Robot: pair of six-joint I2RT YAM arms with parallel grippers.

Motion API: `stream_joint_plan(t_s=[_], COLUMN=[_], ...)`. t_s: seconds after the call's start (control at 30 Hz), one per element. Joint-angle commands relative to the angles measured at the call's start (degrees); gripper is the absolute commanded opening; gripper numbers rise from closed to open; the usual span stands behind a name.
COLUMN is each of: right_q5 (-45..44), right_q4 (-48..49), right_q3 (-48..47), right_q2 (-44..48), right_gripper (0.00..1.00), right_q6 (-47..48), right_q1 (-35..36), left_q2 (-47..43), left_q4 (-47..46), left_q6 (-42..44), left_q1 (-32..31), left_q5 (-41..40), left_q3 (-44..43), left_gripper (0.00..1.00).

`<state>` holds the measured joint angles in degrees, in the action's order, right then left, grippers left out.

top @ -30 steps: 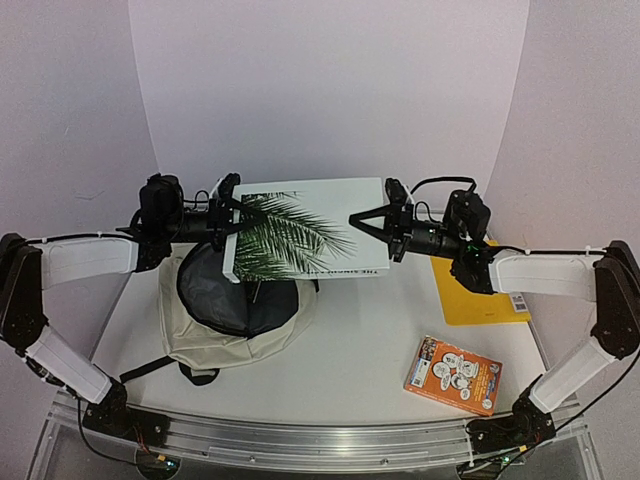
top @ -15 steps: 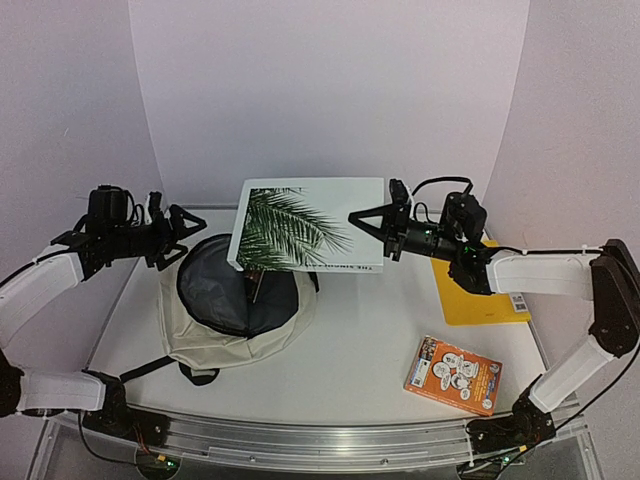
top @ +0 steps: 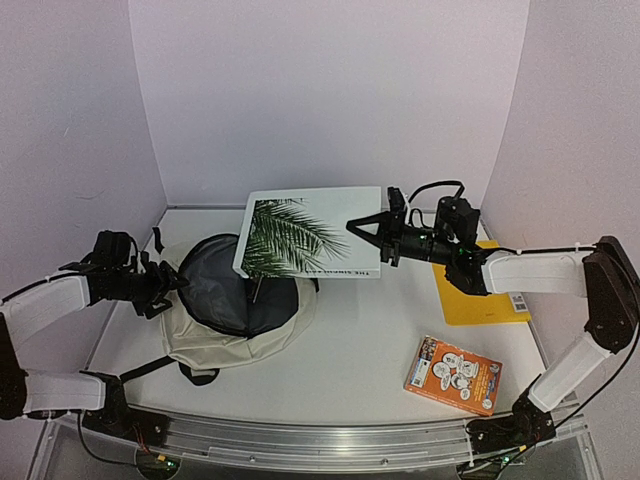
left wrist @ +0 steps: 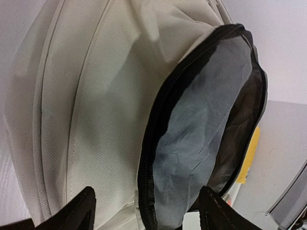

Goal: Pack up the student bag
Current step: Place the book in the student bag.

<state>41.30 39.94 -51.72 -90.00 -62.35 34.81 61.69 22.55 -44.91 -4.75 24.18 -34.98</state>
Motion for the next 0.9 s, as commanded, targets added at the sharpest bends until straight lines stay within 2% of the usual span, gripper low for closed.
stream_joint_plan(t_s=[0.0,0.1,0.27,0.43,0.63,0.87], right_q5=[-0.53,-0.18,-0.46,-1.82,-2.65,-3.15], right_q4=[2.17,1.73,1.44,-0.51,-2.66,-2.85], right_q3=[-0.76,-1.31,-1.62,-1.99,-4.07,-9.79], right_q2=[0.46,-0.24,-0.29,-1.81,-4.73,-10.86], right_gripper=[0.31,0.3,0.29,0.28,0.27,0.27], right_q6=[1.41,1.44,1.43,1.53,2.98,4.87], right_q1=[0.23,0.2,0.25,0.26,0.26,0.26], left_q2=[1.88,3.56,5.91,5.34,-3.14,-6.0], left_q4=[-5.99,-8.22,-10.56,-12.38,-9.71,-10.96], left_q6=[-0.35,-0.16,-0.43,3.51,10.0,10.1], left_q1=[0.19,0.23,0.2,0.22,0.27,0.23], left_q5=[2.55,3.61,4.13,7.62,12.53,19.93], left_q3=[1.01,1.23,1.14,-0.55,-4.39,-6.1], left_gripper=[0.63,0.44,0.29,0.01,0.0,0.0])
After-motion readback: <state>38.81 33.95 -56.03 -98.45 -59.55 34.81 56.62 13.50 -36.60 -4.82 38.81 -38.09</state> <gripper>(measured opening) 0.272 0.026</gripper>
